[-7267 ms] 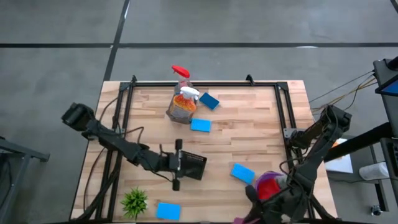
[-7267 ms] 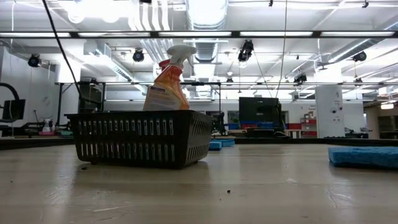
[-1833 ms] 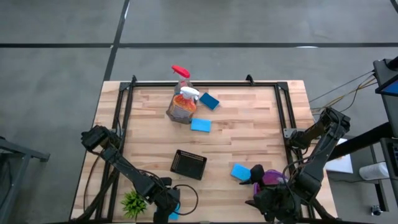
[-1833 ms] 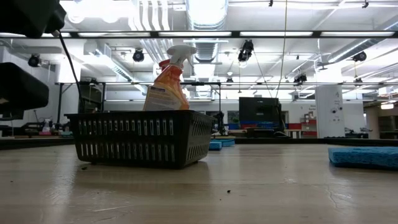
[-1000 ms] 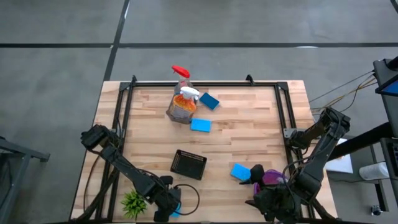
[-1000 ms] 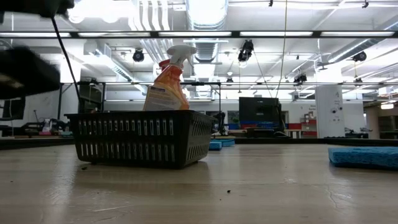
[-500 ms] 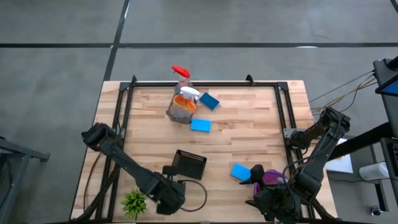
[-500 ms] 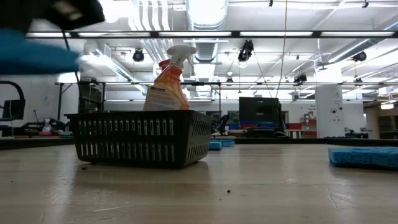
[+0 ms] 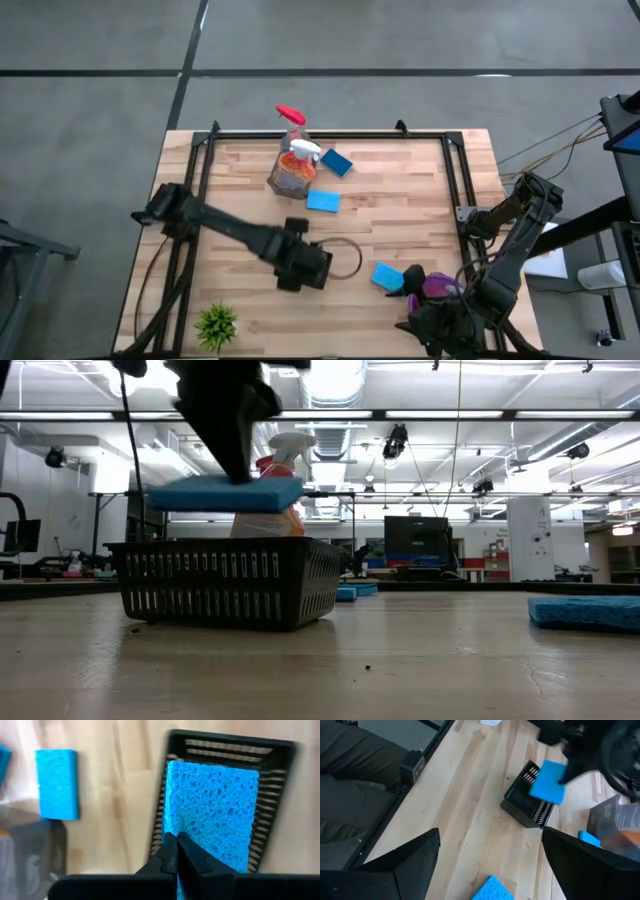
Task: Pick & Place Kitchen Items
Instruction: Put the blue sponge into the black bin
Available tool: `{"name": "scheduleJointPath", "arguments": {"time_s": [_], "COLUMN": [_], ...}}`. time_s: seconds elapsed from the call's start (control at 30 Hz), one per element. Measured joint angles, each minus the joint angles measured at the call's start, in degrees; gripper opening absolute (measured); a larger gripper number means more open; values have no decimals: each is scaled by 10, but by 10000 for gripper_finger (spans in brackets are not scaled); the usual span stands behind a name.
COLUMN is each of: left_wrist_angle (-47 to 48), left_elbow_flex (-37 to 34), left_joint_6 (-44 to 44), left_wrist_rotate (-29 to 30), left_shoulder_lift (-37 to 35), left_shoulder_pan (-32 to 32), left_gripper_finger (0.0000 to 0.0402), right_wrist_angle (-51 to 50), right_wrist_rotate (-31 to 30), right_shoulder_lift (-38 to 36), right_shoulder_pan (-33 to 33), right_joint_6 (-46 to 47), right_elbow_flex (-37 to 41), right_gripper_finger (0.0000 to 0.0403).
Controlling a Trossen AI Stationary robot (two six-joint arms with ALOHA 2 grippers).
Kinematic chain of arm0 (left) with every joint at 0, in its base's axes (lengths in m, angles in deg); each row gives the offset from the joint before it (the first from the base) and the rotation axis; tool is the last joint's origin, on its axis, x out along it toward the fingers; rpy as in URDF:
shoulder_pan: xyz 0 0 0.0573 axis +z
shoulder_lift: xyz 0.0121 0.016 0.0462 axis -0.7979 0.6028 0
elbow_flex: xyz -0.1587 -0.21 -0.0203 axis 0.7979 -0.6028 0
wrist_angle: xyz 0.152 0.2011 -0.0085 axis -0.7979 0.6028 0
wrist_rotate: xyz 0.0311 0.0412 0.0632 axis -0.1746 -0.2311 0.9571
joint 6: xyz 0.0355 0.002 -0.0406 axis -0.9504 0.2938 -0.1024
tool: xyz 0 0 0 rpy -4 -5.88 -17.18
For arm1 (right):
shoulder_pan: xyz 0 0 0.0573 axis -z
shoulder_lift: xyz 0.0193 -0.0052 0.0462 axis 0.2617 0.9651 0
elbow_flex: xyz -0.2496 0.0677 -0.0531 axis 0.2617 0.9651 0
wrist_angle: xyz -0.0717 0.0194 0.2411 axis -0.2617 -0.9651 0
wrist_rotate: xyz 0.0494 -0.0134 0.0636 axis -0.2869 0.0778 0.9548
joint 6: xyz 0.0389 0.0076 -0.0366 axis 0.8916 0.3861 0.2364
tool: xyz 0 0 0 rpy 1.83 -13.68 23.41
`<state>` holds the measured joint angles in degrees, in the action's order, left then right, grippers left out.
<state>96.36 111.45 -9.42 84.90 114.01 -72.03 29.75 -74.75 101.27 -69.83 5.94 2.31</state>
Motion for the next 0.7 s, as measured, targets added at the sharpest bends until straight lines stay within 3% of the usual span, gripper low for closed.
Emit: {"name": "scheduleJointPath", "arguments": {"time_s": [0.13, 0.37, 0.7], "left_wrist_angle": [-18, -106, -127], "left_elbow_flex": [-23, -94, -120], "left_joint_6": [-35, -89, -91], "left_wrist_rotate": [-21, -131, -142], "left_shoulder_lift": [0, 1, 1], "left_shoulder_pan": [44, 77, 77], "left_gripper_finger": [0, 0, 20], "right_wrist_angle": [0, 0, -2], "right_wrist_rotate": [0, 0, 0], "right_shoulder_lift": [0, 0, 0], "right_shoulder_pan": [-2, -3, -3], "right_joint_6": [0, 0, 1], "right_elbow_flex": [0, 0, 0], "right_gripper_finger": [347, 347, 347]}}
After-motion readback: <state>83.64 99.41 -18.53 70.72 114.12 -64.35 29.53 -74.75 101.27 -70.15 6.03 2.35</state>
